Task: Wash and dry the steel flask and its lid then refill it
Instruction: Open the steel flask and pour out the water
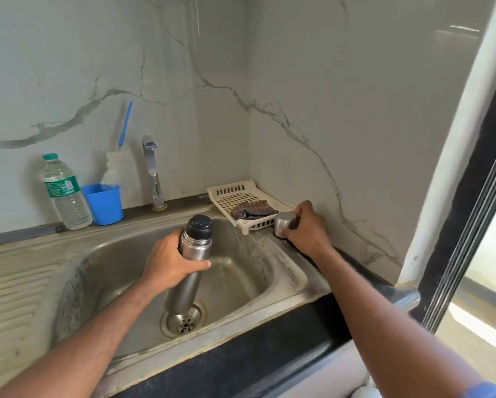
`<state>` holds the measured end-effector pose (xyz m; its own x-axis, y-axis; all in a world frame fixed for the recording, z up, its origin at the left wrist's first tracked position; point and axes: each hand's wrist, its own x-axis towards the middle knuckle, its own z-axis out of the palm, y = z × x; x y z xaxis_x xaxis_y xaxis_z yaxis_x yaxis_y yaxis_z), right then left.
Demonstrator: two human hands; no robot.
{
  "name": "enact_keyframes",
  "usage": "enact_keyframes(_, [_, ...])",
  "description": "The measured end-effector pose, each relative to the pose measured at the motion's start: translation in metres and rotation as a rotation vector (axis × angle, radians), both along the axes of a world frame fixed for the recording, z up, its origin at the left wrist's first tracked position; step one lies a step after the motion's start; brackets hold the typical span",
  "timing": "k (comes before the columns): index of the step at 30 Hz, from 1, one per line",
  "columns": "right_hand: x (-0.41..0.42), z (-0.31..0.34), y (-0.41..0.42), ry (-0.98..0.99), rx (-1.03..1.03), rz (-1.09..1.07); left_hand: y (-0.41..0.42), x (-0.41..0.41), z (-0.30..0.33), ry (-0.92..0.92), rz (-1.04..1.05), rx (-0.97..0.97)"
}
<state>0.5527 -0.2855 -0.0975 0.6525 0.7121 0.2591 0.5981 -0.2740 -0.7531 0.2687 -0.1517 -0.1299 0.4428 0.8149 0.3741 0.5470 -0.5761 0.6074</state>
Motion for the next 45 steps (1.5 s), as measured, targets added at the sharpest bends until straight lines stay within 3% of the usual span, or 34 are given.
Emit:
enact_keyframes(5, [-0.01,0.003,0.01,-0.188,0.069,-0.017,-0.002,0.0,0.003,0.028,0.038,0.027])
enact_keyframes(13, [-0.106,0.034,0.061,-0.411,0.09,0.328,-0.001,-0.013,0.005,0.188,0.086,0.166])
enact_keyframes(16, [-0.134,0.031,0.077,-0.408,-0.047,0.453,0.003,-0.019,0.004,0.263,0.084,0.199])
enact_keyframes(22, [-0.149,0.001,0.095,-0.378,-0.161,0.439,0.01,-0.028,0.003,0.415,0.128,0.266])
enact_keyframes(31, [-0.145,-0.014,0.111,-0.258,-0.157,0.363,0.014,-0.025,0.001,0.447,0.079,0.255])
enact_keyframes(40, [-0.145,-0.018,0.112,-0.042,-0.151,0.336,0.003,-0.018,0.009,0.639,0.149,0.403])
enact_keyframes(45, [-0.149,-0.015,0.109,-0.152,-0.078,0.321,0.005,-0.02,0.009,0.532,0.096,0.291])
